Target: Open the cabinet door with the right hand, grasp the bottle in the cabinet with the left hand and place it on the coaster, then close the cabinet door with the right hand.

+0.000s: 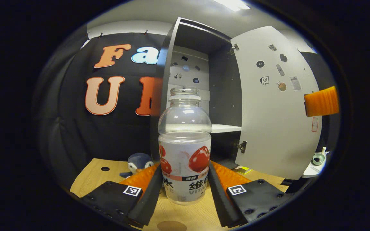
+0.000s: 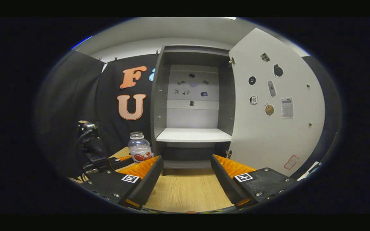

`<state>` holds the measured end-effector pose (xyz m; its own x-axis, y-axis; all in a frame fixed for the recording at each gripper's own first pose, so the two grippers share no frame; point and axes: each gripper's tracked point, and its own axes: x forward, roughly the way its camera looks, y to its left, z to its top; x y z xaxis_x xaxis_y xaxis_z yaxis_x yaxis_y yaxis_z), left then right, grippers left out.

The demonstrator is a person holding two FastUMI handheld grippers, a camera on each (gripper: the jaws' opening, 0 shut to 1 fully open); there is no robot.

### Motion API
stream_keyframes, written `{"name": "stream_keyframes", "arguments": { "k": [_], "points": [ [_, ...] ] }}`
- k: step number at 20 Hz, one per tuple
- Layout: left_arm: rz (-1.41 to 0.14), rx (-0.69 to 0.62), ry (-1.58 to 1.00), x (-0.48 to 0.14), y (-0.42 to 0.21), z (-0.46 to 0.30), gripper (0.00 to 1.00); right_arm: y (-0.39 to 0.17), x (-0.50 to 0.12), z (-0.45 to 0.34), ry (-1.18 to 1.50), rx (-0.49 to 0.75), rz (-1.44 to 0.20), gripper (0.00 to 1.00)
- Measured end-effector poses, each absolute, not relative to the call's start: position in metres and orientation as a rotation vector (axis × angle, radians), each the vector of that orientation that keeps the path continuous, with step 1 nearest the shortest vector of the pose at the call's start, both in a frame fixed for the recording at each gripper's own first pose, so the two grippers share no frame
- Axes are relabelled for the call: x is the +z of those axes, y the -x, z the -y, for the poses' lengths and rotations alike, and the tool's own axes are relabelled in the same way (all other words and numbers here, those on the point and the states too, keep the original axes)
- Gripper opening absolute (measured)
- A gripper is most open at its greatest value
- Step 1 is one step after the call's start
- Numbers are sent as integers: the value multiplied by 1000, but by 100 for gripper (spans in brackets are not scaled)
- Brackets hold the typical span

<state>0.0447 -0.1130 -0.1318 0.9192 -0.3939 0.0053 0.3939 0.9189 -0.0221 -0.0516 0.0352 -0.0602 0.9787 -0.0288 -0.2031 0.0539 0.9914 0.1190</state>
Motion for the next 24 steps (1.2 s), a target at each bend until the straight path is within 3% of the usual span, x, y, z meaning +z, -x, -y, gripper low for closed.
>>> {"name": "stream_keyframes", "arguments": {
  "k": [4, 13, 17, 18, 19, 24],
  "points": [
    [-14, -369, -2, -174, -32, 88, 83, 65, -71, -48, -120, -78, -250, 92],
    [-102, -307, -6, -265, -12, 66, 83, 71, -83, -67, -104, -31, -294, 92],
    [-133, -285, 18, -294, -14, 72, 83, 71, -94, -67, -79, -18, -331, 92],
    [-139, -277, 12, -299, -15, 72, 83, 70, -96, -68, -84, -11, -340, 88],
    [-143, -270, 10, -304, -17, 71, 83, 69, -98, -70, -93, -2, -348, 92],
    [-174, -252, 10, -320, -26, 72, 83, 62, -101, -67, -96, 2, -359, 92]
  ]
}}
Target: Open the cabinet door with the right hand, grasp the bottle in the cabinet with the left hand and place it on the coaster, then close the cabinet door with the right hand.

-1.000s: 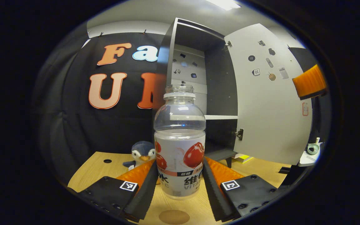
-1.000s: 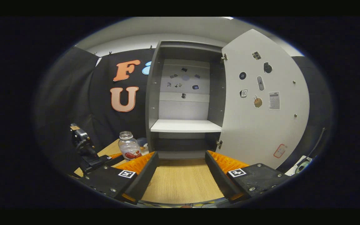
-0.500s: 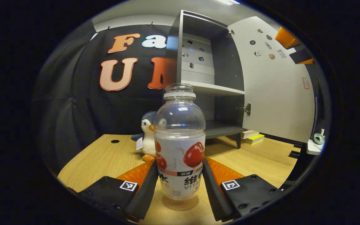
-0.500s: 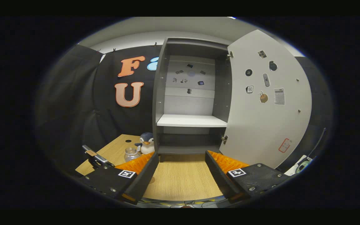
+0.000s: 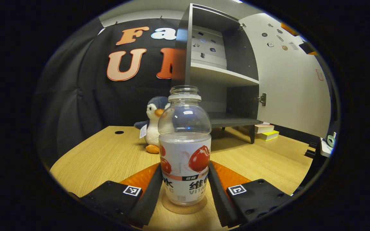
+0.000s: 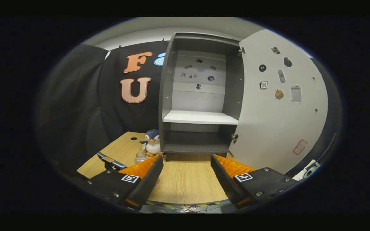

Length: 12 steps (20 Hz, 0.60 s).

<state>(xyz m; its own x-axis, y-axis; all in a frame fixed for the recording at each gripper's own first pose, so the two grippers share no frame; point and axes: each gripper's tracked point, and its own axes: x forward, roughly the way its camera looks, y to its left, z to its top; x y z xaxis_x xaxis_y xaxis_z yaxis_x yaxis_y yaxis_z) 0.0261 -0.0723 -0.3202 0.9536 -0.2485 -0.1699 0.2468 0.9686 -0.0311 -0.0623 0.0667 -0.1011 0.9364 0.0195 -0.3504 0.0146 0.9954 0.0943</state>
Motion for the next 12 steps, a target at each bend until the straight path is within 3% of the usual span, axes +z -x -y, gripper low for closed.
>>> {"name": "stream_keyframes", "arguments": {
  "k": [12],
  "points": [
    [-205, -224, -14, -335, -27, 70, 83, 62, -115, -65, -109, 6, -388, 92]
  ]
}}
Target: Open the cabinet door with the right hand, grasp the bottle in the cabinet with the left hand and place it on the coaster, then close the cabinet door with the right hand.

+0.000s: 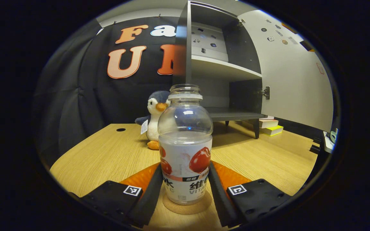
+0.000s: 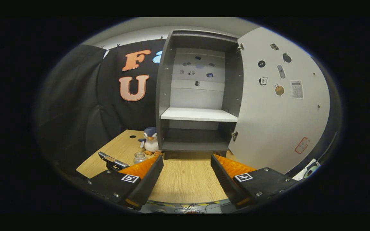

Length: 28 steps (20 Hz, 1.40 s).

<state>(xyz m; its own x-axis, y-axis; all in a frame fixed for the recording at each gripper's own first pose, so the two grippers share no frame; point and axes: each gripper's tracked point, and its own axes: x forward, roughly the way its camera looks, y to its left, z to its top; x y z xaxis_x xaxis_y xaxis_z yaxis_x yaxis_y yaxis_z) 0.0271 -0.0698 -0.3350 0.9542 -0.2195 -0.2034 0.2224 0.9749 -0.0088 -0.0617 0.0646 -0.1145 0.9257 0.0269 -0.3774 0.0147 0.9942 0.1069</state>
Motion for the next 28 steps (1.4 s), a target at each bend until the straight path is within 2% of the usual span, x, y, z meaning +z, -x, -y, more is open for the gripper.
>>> {"name": "stream_keyframes", "arguments": {
  "k": [16, 17, 20, 22, 28],
  "points": [
    [-273, -246, -21, -335, -18, 74, 89, 80, -116, -60, -159, -16, -387, 92],
    [-272, -236, -23, -334, -20, 71, 94, 82, -116, -58, -160, -19, -387, 92],
    [-265, -226, -33, -325, -23, 67, 93, 85, -115, -57, -166, -24, -384, 92],
    [-253, -233, -36, -316, -27, 70, 96, 86, -113, -57, -177, -23, -380, 92],
    [-209, -241, -40, -278, -31, 75, 96, 87, -102, -51, -183, -24, -341, 92]
  ]
}}
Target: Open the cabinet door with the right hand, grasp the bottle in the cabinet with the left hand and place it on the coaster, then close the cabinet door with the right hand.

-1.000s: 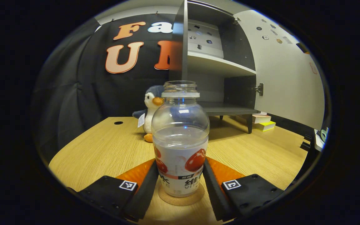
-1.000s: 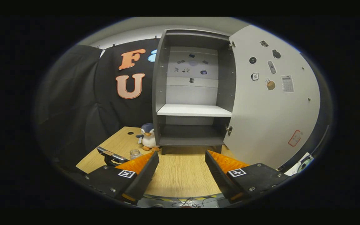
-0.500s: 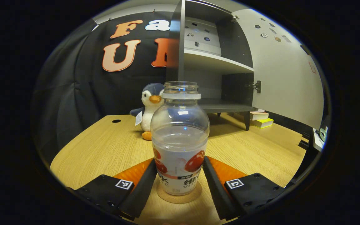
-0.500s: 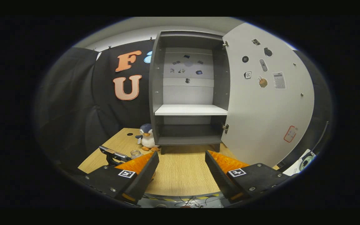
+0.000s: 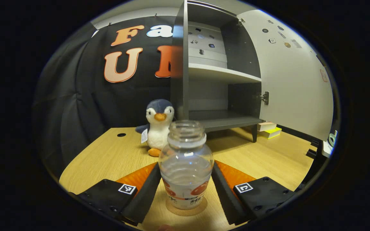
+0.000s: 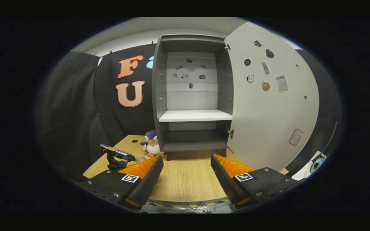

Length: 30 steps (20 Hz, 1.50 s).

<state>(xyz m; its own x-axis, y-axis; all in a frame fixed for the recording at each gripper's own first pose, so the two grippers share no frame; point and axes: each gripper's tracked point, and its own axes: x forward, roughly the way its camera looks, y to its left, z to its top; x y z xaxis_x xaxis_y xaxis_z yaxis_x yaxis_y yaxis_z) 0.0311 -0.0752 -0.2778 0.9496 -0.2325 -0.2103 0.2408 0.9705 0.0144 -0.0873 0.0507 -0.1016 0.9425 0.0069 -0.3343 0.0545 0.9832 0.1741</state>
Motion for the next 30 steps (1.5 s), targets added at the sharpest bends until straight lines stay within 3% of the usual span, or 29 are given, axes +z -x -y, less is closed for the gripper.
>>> {"name": "stream_keyframes", "arguments": {
  "k": [16, 29, 30],
  "points": [
    [-46, -215, -3, -124, -23, 103, 96, 112, -49, 56, -176, -117, -171, 92],
    [-16, -206, 32, -47, 1, 154, 95, 168, -29, 214, -103, -326, -96, 92],
    [-16, -202, 33, -43, 4, 156, 95, 171, -26, 230, -93, -352, -92, 87]
  ]
}}
